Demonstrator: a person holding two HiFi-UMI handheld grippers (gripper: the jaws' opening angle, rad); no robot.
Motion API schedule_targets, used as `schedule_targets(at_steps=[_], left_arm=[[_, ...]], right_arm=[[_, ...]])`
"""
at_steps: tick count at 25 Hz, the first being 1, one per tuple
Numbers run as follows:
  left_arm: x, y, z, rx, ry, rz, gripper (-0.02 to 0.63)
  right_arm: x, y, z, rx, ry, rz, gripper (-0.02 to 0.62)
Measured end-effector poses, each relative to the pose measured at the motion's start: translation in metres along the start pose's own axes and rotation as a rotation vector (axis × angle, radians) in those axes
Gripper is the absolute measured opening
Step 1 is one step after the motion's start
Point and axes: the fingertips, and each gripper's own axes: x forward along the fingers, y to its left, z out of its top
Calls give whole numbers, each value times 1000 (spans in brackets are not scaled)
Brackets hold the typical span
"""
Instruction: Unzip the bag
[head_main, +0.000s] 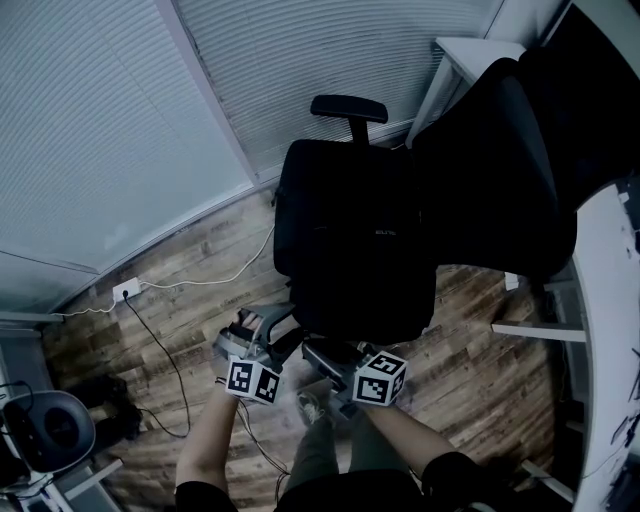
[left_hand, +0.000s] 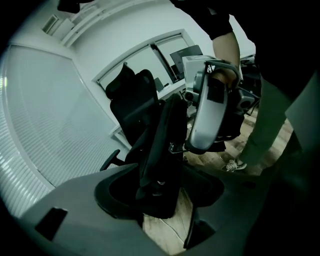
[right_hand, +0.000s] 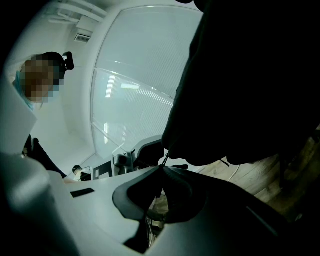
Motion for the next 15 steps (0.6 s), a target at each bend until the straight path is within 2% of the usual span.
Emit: schedule_targets(at_steps=[3,5,11,15], left_arm=[[4,0,1,88,19,-8,208],[5,1,1,116,29,-6,178],[7,-1,4,158,46,-7,122],[8,-1,3,153,63,0,99]], right_arm=[[1,1,3,18,-10,4,50],[-1,2,4,25,-12,6,49],[-7,3,5,69,-37,13,49],[-12,9,8,104,-62,35,48]])
